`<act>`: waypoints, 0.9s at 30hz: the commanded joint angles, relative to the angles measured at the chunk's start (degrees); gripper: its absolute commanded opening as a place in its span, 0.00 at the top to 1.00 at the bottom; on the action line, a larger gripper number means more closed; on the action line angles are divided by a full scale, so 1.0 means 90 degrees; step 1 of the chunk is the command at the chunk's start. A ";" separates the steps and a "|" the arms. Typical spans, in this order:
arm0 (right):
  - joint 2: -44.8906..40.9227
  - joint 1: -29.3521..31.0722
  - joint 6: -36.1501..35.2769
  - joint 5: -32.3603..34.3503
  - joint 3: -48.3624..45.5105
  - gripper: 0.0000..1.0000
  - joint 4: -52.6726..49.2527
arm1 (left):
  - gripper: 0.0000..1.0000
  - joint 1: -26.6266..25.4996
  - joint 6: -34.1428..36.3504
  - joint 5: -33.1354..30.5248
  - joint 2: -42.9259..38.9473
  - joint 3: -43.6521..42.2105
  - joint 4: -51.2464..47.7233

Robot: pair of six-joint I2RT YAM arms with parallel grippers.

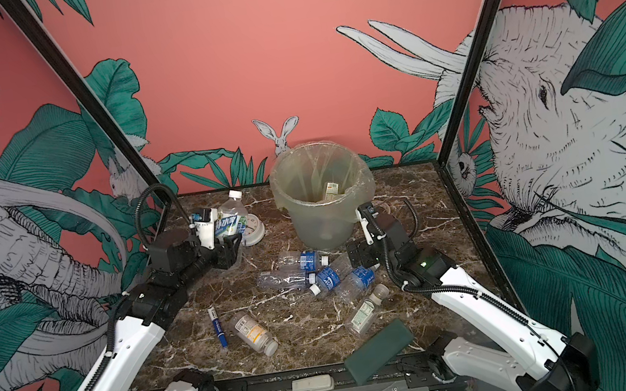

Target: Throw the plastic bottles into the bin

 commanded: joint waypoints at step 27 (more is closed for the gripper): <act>-0.0659 -0.0049 0.0105 0.0059 0.0153 0.01 -0.0247 | 0.00 -0.0821 0.0163 0.1456 0.5617 0.8160 -0.0622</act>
